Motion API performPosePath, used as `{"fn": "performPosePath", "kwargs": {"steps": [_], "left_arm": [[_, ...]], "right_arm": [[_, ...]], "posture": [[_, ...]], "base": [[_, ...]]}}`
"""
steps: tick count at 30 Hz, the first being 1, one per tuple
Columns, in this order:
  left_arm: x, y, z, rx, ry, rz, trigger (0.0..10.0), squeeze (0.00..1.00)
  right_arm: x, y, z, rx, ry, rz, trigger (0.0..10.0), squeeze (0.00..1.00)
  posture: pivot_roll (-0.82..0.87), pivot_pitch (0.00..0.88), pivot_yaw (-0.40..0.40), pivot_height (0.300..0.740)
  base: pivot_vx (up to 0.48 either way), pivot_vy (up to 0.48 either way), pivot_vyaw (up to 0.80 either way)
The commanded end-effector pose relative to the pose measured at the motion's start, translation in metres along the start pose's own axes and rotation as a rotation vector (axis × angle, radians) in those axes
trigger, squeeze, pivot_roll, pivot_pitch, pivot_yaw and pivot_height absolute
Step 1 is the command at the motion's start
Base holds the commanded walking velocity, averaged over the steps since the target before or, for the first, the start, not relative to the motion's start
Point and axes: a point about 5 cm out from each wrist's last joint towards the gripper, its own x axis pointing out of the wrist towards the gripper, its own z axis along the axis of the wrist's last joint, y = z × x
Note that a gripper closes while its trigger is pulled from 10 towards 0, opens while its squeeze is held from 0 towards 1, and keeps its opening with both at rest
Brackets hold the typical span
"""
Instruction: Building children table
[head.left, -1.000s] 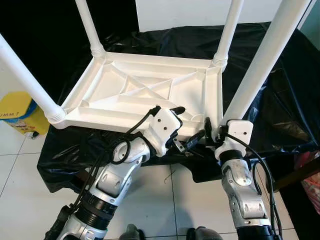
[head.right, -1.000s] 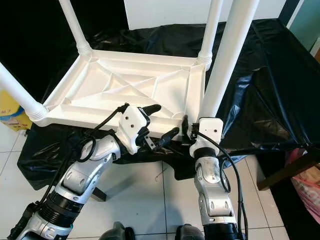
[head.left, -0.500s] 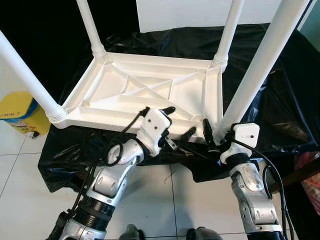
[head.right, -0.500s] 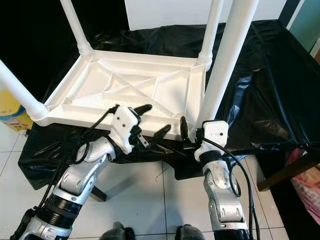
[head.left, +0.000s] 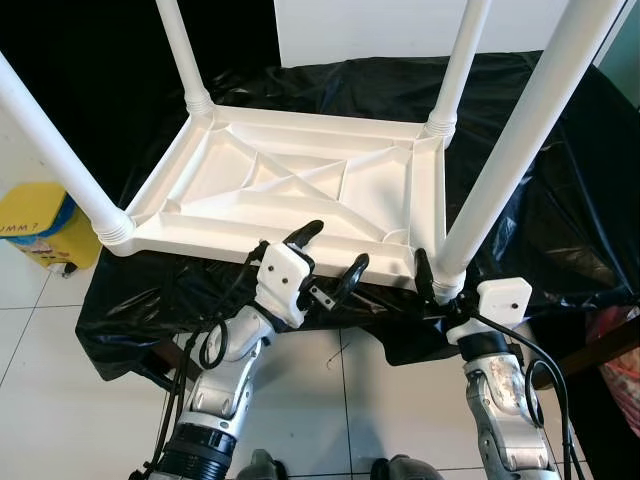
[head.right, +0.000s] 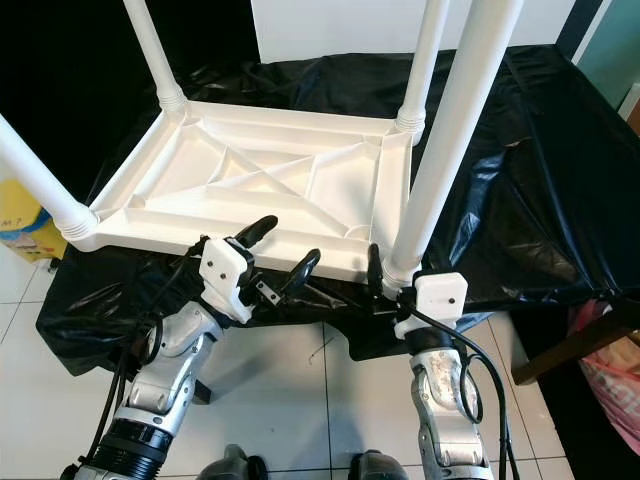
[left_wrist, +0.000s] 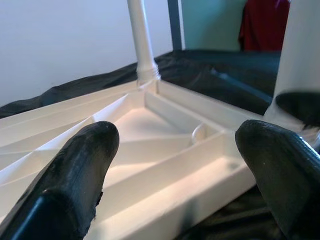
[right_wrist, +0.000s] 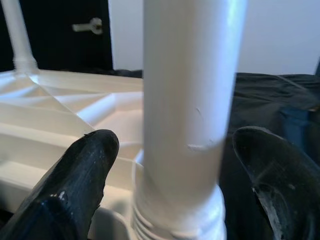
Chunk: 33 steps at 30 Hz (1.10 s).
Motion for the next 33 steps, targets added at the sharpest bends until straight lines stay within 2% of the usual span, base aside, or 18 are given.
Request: {"fn": "performPosePath", "kwargs": {"steps": [1, 3, 5, 7, 8, 11, 13, 16, 17, 18, 19, 21, 22, 25, 26, 28, 29, 33], "left_arm": [[-0.007, 0.019, -0.002, 0.006, 0.011, 0.385, 10.0, 0.0], [-0.005, 0.019, 0.0, -0.007, -0.001, 0.378, 10.0, 0.0], [0.004, 0.015, 0.004, -0.017, 0.004, 0.283, 10.0, 0.0], [0.004, 0.015, 0.004, -0.017, 0.004, 0.283, 10.0, 0.0], [0.008, 0.011, 0.003, -0.039, 0.019, 0.222, 10.0, 0.0], [0.008, 0.011, 0.003, -0.039, 0.019, 0.222, 10.0, 0.0], [0.015, -0.002, 0.009, -0.046, 0.017, 0.06, 10.0, 0.0], [0.015, -0.002, 0.009, -0.046, 0.017, 0.06, 10.0, 0.0], [0.018, -0.011, 0.012, -0.061, 0.021, -0.037, 10.0, 0.0], [0.018, -0.011, 0.012, -0.061, 0.021, -0.037, 10.0, 0.0], [0.018, -0.022, 0.016, -0.072, 0.034, -0.154, 10.0, 0.0], [0.018, -0.022, 0.016, -0.072, 0.034, -0.154, 10.0, 0.0], [0.016, -0.031, 0.018, -0.083, 0.055, -0.257, 10.0, 0.0], [0.016, -0.031, 0.018, -0.083, 0.055, -0.257, 10.0, 0.0], [0.013, -0.039, 0.017, -0.089, 0.085, -0.348, 10.0, 0.0], [0.013, -0.039, 0.017, -0.089, 0.085, -0.348, 10.0, 0.0], [0.011, -0.045, 0.016, -0.099, 0.113, -0.413, 10.0, 0.0], [0.011, -0.046, 0.013, -0.102, 0.148, -0.433, 10.0, 0.0]], "right_arm": [[-0.001, 0.0, 0.0, -0.028, 0.008, -0.006, 10.0, 0.0], [0.0, 0.0, 0.001, -0.034, 0.015, -0.007, 10.0, 0.0], [0.005, 0.001, -0.003, -0.02, 0.084, 0.017, 10.0, 0.0], [0.005, 0.001, -0.003, -0.02, 0.084, 0.017, 10.0, 0.0], [0.006, 0.001, -0.004, -0.003, 0.111, 0.043, 10.0, 0.0], [0.006, 0.001, -0.004, -0.003, 0.111, 0.043, 10.0, 0.0], [0.011, -0.001, -0.003, -0.031, 0.135, 0.131, 10.0, 0.0], [0.011, -0.001, -0.003, -0.031, 0.135, 0.131, 10.0, 0.0], [0.012, -0.003, -0.002, -0.054, 0.135, 0.182, 10.0, 0.0], [0.012, -0.003, -0.002, -0.054, 0.135, 0.182, 10.0, 0.0], [0.015, -0.007, 0.0, -0.076, 0.119, 0.242, 10.0, 0.0], [0.015, -0.007, 0.0, -0.076, 0.119, 0.242, 10.0, 0.0], [0.019, -0.01, 0.003, -0.09, 0.103, 0.301, 10.0, 0.0], [0.019, -0.01, 0.003, -0.09, 0.103, 0.301, 10.0, 0.0], [0.024, -0.013, 0.005, -0.101, 0.098, 0.374, 10.0, 0.0], [0.024, -0.013, 0.005, -0.101, 0.098, 0.374, 10.0, 0.0], [0.03, -0.014, 0.006, -0.116, 0.103, 0.446, 10.0, 0.0], [0.042, -0.014, 0.0, -0.13, 0.147, 0.535, 10.0, 0.0]], "posture": [[-0.04, 0.111, 0.018, 0.74], [-0.04, 0.111, 0.018, 0.74], [-0.04, 0.109, 0.021, 0.74], [-0.04, 0.109, 0.021, 0.74], [-0.04, 0.114, 0.021, 0.74], [-0.04, 0.114, 0.021, 0.74], [-0.04, 0.119, 0.03, 0.74], [-0.04, 0.119, 0.03, 0.74], [-0.04, 0.119, 0.034, 0.74], [-0.04, 0.119, 0.034, 0.74], [-0.03, 0.12, 0.031, 0.74], [-0.03, 0.12, 0.031, 0.74], [-0.03, 0.12, 0.028, 0.74], [-0.03, 0.12, 0.028, 0.74], [-0.03, 0.114, 0.024, 0.74], [-0.03, 0.114, 0.024, 0.74], [-0.04, 0.111, 0.024, 0.74], [-0.04, 0.111, 0.024, 0.74]], "base": [[0.0, 0.0, 0.0], [0.0, 0.0, 0.0], [0.0, 0.0, 0.0], [0.0, 0.0, 0.0], [0.0, 0.0, 0.0], [0.0, 0.0, 0.0], [0.0, 0.0, 0.0], [0.0, 0.0, 0.0], [0.0, 0.0, 0.0], [0.0, 0.0, 0.0], [0.0, 0.0, 0.0], [0.0, 0.0, 0.0], [0.0, 0.0, 0.0], [0.0, 0.0, 0.0], [0.0, 0.0, 0.0], [0.0, 0.0, 0.0], [0.0, 0.0, 0.0], [0.0, 0.0, 0.0]]}}
